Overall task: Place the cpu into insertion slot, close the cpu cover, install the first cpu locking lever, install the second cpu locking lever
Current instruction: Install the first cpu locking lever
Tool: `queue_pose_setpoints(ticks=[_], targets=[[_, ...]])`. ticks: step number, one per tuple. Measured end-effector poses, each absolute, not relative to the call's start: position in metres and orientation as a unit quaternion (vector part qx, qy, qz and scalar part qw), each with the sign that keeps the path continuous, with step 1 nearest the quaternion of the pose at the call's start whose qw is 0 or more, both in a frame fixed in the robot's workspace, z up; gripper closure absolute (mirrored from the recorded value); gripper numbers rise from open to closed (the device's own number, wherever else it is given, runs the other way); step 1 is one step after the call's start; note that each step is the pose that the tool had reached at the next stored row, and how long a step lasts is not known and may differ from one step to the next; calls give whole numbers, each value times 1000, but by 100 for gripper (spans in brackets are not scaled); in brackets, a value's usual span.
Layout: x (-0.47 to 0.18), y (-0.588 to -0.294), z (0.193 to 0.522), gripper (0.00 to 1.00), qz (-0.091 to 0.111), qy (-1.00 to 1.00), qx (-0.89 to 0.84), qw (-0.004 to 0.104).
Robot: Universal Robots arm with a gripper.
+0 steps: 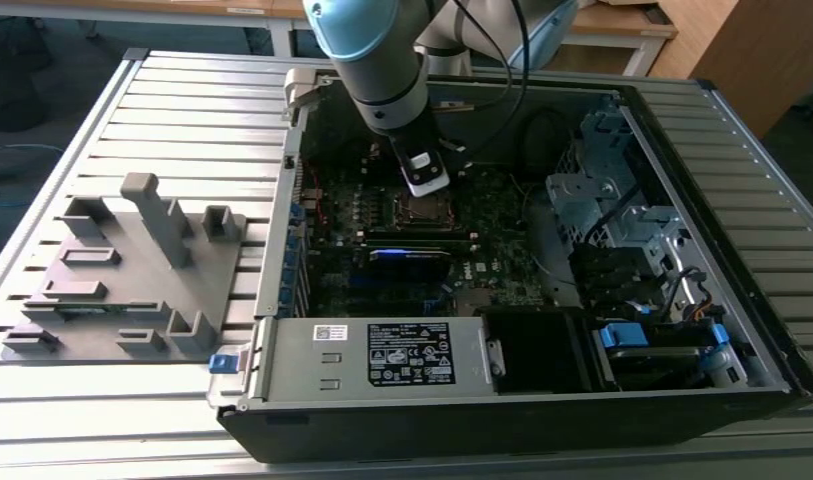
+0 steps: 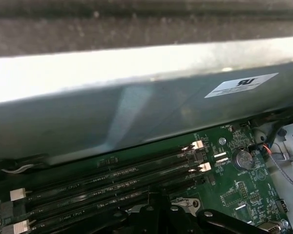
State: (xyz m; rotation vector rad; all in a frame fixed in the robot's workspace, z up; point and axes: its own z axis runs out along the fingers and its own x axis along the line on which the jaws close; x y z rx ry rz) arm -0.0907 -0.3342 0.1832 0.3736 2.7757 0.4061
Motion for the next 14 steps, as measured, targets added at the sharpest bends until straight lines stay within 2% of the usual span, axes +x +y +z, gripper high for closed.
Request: queue_pose_setpoints(ticks=[14], targets=[[-89,-334,183,90,141,968,136,156]])
